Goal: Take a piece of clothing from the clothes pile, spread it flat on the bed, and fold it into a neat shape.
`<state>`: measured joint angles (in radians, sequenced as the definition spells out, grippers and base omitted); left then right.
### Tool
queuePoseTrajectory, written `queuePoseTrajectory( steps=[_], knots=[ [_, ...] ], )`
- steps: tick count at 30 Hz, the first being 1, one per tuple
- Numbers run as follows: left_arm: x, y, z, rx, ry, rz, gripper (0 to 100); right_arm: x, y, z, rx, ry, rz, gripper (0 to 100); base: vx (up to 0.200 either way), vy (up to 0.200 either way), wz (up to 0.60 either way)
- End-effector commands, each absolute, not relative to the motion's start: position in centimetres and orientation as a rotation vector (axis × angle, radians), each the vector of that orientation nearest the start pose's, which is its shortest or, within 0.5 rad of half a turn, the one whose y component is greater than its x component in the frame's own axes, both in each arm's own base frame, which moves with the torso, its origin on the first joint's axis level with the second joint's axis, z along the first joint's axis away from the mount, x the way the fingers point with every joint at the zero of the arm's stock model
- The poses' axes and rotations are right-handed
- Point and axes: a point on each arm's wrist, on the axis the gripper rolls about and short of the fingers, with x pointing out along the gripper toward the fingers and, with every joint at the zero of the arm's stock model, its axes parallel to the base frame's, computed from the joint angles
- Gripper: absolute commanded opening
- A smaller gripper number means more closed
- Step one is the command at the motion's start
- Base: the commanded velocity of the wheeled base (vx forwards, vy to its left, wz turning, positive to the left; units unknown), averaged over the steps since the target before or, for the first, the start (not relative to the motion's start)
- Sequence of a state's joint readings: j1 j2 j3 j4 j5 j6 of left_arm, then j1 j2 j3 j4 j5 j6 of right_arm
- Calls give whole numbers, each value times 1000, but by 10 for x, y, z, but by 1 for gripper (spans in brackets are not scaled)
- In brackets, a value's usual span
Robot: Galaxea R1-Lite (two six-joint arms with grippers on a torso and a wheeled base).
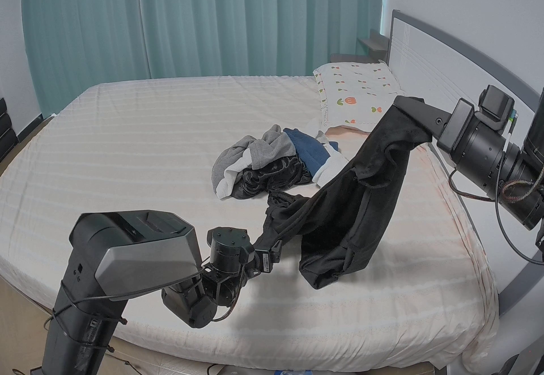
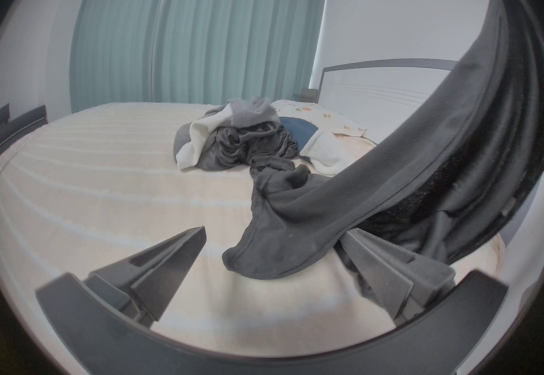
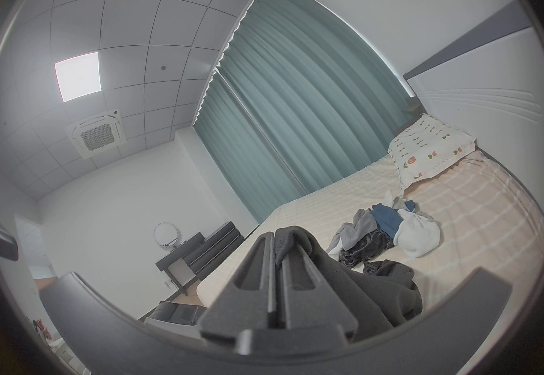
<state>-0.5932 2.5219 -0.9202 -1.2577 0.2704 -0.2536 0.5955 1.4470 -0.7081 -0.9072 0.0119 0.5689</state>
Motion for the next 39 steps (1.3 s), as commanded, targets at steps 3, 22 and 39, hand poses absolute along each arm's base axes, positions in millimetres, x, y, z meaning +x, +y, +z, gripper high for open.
queuePoseTrajectory(
  steps=[3,22,39],
  knots=[
    [358,-228,-70,-144,379,-259,100,215,133,244,638,53,595,0,0,0,0],
    [351,-229,-42,-324,378,-253,0,228,115,222,656,117,505,0,0,0,0],
    [271,-191,161,-539,87,-368,0,280,127,162,749,57,402,0,0,0,0]
  ],
)
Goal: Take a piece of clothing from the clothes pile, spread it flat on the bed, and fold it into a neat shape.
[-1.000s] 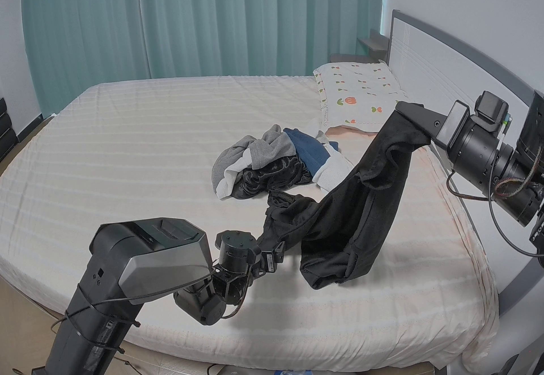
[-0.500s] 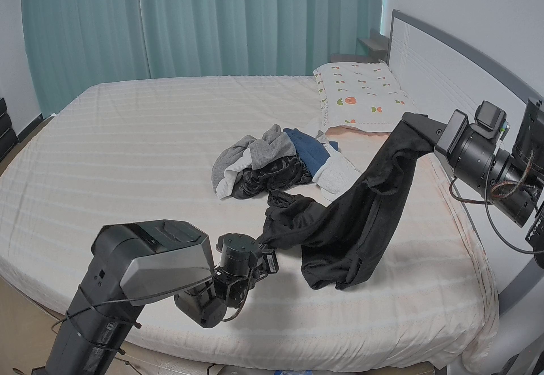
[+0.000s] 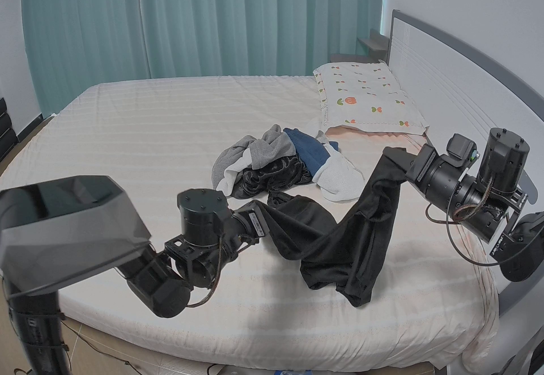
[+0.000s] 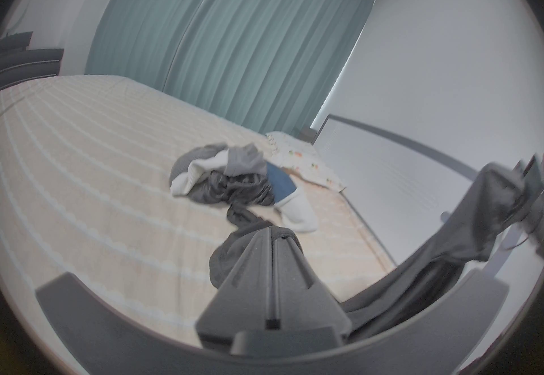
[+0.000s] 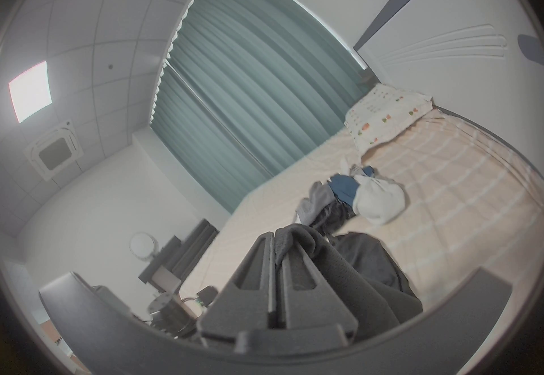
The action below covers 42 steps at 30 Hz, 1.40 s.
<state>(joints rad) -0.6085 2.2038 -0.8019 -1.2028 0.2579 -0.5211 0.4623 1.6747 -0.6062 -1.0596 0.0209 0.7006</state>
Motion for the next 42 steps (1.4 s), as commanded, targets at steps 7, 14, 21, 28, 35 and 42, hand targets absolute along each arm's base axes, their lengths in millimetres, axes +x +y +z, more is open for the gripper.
queuePoseTrajectory(
  steps=[7,14,21,28,35,42],
  knots=[
    [247,-168,178,-601,64,-363,0,261,102,171,772,-13,381,0,0,0,0],
    [241,-159,157,-791,218,-410,0,261,101,124,773,146,316,0,0,0,0],
    [242,-141,128,-795,338,-378,0,265,93,107,817,155,263,0,0,0,0],
    [245,-142,114,-784,382,-355,0,267,96,99,813,179,259,0,0,0,0],
    [243,-135,111,-791,392,-330,0,265,103,89,801,224,266,0,-57,0,0],
    [244,-136,108,-800,404,-325,0,257,101,85,765,250,259,0,-200,0,0]
  ],
)
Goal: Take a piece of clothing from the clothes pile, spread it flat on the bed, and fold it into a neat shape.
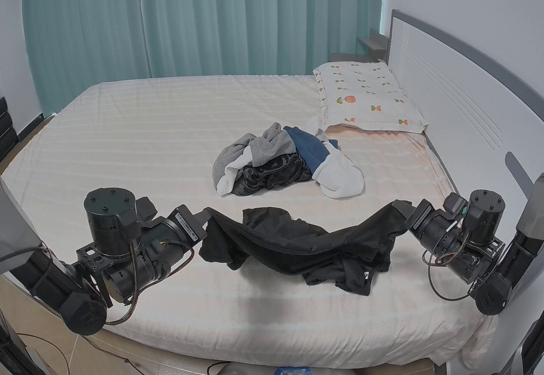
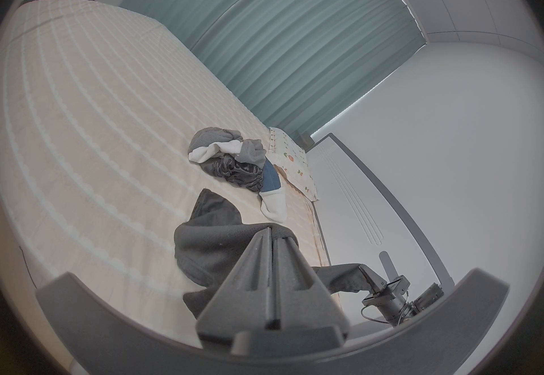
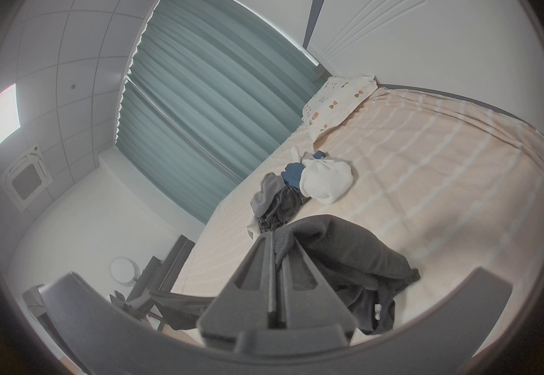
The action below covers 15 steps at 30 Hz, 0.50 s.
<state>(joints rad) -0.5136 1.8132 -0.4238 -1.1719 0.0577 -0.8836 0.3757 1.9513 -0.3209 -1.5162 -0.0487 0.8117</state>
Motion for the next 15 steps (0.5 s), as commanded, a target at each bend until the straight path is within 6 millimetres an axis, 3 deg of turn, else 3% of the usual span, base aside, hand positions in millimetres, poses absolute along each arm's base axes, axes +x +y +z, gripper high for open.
queuePoseTrajectory(
  steps=[1,15],
  knots=[
    [244,-135,108,-800,404,-323,0,257,101,85,760,250,259,0,0,0,0],
    [246,-133,106,-806,415,-319,0,257,100,86,752,246,258,0,0,0,0]
  ],
)
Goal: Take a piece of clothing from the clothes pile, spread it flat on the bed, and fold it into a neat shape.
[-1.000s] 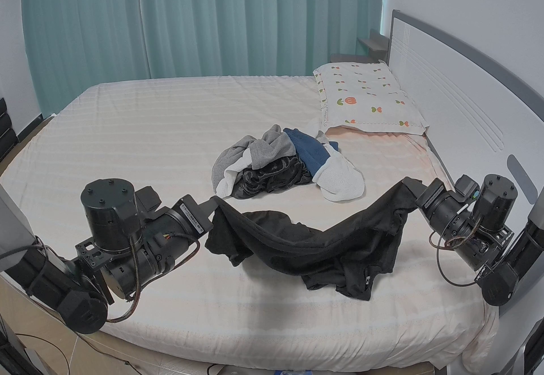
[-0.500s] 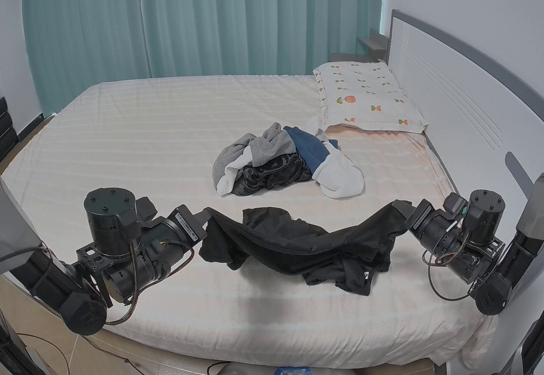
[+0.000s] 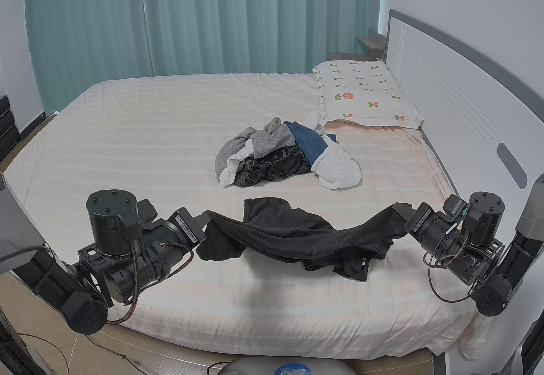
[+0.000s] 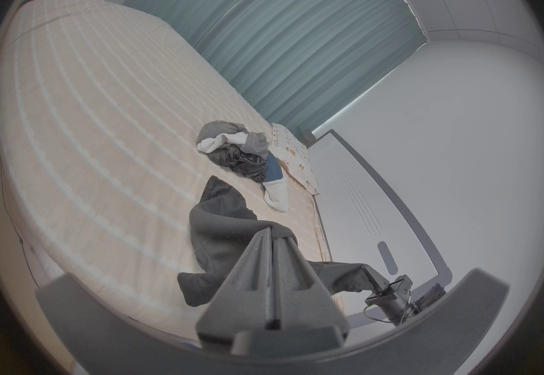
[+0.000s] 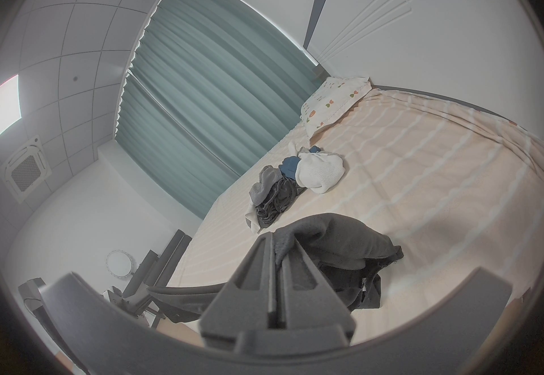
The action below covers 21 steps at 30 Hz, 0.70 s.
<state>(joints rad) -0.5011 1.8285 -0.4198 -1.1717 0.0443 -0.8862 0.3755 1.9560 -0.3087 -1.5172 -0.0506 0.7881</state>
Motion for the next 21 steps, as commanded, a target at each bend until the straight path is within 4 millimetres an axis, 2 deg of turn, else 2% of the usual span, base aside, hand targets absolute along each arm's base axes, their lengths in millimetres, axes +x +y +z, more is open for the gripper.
queuePoseTrajectory(
  steps=[1,3,13,21],
  knots=[
    [246,-133,106,-806,415,-319,0,257,100,86,752,246,258,0,0,0,0],
    [243,-132,106,-812,421,-327,0,257,100,86,751,244,259,0,0,0,0],
    [242,-134,108,-820,423,-338,0,260,98,88,751,220,235,0,0,200,0],
    [237,-131,117,-828,392,-349,0,264,100,90,740,188,208,0,0,200,0]
  ],
)
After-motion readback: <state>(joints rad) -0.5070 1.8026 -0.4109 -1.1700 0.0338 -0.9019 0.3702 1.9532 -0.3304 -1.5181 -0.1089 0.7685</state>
